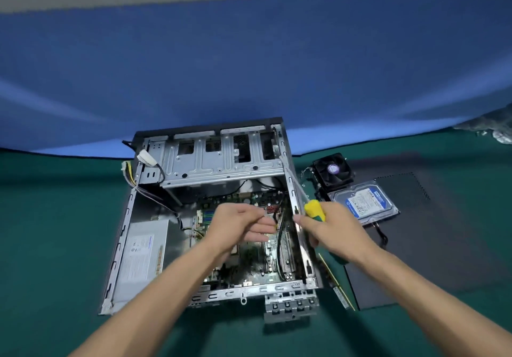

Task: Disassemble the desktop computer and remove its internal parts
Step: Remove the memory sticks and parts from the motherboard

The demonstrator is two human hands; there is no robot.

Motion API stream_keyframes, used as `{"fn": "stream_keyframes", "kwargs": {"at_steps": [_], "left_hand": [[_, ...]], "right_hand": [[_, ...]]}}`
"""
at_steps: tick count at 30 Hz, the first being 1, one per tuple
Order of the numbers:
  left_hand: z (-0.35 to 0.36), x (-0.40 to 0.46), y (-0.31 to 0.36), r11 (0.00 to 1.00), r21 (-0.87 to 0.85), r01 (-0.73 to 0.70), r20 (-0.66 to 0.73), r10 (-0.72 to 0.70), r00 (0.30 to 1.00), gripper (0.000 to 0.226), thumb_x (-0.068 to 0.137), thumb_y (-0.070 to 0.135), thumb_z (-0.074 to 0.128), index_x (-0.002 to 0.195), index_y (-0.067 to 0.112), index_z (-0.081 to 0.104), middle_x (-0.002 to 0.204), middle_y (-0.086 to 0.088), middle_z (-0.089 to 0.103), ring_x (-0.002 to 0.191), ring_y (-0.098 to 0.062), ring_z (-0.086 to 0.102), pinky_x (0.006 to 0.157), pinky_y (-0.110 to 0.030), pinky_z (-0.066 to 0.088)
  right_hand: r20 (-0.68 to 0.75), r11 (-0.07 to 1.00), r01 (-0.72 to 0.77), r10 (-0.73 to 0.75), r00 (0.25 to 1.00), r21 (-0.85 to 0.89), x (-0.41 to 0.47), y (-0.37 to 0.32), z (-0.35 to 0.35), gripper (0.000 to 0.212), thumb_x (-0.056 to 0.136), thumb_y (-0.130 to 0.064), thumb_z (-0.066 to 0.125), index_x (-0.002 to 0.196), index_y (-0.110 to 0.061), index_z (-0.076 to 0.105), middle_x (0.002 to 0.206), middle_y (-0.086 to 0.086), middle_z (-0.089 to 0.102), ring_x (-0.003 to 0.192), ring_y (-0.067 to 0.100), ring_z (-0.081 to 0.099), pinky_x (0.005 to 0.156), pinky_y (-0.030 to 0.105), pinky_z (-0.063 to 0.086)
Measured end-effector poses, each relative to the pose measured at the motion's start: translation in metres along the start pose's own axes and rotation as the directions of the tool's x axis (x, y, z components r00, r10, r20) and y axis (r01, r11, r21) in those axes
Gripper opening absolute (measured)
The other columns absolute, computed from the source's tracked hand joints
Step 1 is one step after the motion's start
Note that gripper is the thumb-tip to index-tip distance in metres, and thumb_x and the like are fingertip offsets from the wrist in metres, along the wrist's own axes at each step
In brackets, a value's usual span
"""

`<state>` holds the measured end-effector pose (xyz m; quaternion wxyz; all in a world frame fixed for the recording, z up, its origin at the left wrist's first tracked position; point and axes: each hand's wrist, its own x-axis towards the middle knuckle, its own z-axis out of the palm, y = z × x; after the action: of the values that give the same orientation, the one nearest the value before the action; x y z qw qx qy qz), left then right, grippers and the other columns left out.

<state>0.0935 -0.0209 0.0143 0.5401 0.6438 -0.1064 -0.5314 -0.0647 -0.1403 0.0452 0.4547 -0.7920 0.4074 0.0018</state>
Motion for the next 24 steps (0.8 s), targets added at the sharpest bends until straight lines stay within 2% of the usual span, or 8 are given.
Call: {"fn": "stream_keyframes", "kwargs": {"at_steps": [2, 4, 6, 10, 13, 18, 24], "left_hand": [[0.024, -0.002, 0.005, 0.999, 0.036, -0.03, 0.004, 0.03, 1.0, 0.01, 0.091, 0.005, 0.056, 0.092, -0.002, 0.064, 0.083, -0.018, 0.072, 0.071, -0.025, 0.071, 0.056, -0.024, 0.056], [0.048, -0.002, 0.009, 0.997, 0.063, -0.035, -0.005, 0.036, 0.999, 0.011, 0.092, 0.003, 0.055, 0.092, -0.004, 0.063, 0.082, -0.019, 0.072, 0.069, -0.025, 0.071, 0.056, -0.025, 0.056], [0.069, -0.002, 0.011, 0.995, 0.093, -0.035, -0.018, 0.037, 0.999, 0.013, 0.092, 0.002, 0.054, 0.092, -0.007, 0.063, 0.08, -0.02, 0.071, 0.067, -0.024, 0.071, 0.055, -0.026, 0.057], [0.095, -0.004, 0.015, 0.985, 0.164, -0.054, -0.055, 0.063, 0.996, 0.014, 0.093, 0.003, 0.055, 0.082, -0.001, 0.064, 0.073, -0.015, 0.071, 0.066, -0.022, 0.071, 0.056, -0.027, 0.057], [0.107, -0.005, 0.019, 0.978, 0.203, -0.052, -0.096, 0.073, 0.993, 0.014, 0.093, 0.003, 0.054, 0.084, -0.002, 0.063, 0.073, -0.016, 0.07, 0.064, -0.021, 0.07, 0.056, -0.027, 0.058], [0.121, -0.003, 0.027, 0.981, 0.177, -0.084, -0.137, 0.109, 0.985, 0.01, 0.092, 0.0, 0.053, 0.088, -0.005, 0.061, 0.061, -0.008, 0.068, 0.054, -0.015, 0.068, 0.052, -0.024, 0.056], [0.128, 0.015, 0.024, 0.974, 0.221, -0.045, -0.171, 0.084, 0.982, 0.015, 0.093, 0.002, 0.052, 0.083, -0.001, 0.062, 0.063, -0.01, 0.067, 0.051, -0.015, 0.066, 0.045, -0.024, 0.053]], "right_hand": [[-0.015, 0.977, 0.014, -0.011, 1.0, 0.215, 0.0, 0.008, -0.007, 0.027, 0.086, -0.031, 0.066, 0.064, -0.016, 0.062, 0.051, -0.001, 0.061, 0.045, 0.014, 0.054, 0.051, 0.028, 0.043], [-0.018, 0.937, 0.01, -0.004, 1.0, 0.349, 0.0, 0.014, -0.012, 0.02, 0.087, -0.023, 0.067, 0.068, -0.017, 0.065, 0.05, -0.001, 0.058, 0.04, 0.011, 0.049, 0.044, 0.023, 0.04], [-0.019, 0.893, -0.008, 0.019, 1.0, 0.45, 0.001, 0.02, -0.016, 0.022, 0.087, -0.017, 0.066, 0.065, -0.018, 0.064, 0.048, -0.002, 0.056, 0.036, 0.01, 0.046, 0.04, 0.02, 0.038], [-0.026, 0.86, -0.014, 0.032, 0.999, 0.511, 0.003, 0.031, -0.022, 0.022, 0.086, -0.013, 0.066, 0.065, -0.016, 0.063, 0.049, -0.002, 0.056, 0.035, 0.009, 0.047, 0.039, 0.02, 0.039], [-0.043, 0.842, -0.025, 0.057, 0.997, 0.538, 0.006, 0.038, -0.023, 0.018, 0.086, -0.014, 0.066, 0.069, -0.013, 0.063, 0.052, -0.002, 0.058, 0.036, 0.011, 0.047, 0.042, 0.023, 0.041], [-0.083, 0.817, -0.017, 0.08, 0.993, 0.577, 0.013, 0.044, -0.023, 0.011, 0.087, -0.011, 0.063, 0.076, -0.008, 0.064, 0.052, -0.003, 0.056, 0.037, 0.01, 0.047, 0.042, 0.021, 0.041], [-0.146, 0.823, -0.013, 0.116, 0.983, 0.568, 0.027, 0.054, -0.02, 0.013, 0.086, -0.01, 0.064, 0.073, -0.011, 0.065, 0.051, -0.003, 0.058, 0.037, 0.012, 0.049, 0.042, 0.023, 0.041]]}}
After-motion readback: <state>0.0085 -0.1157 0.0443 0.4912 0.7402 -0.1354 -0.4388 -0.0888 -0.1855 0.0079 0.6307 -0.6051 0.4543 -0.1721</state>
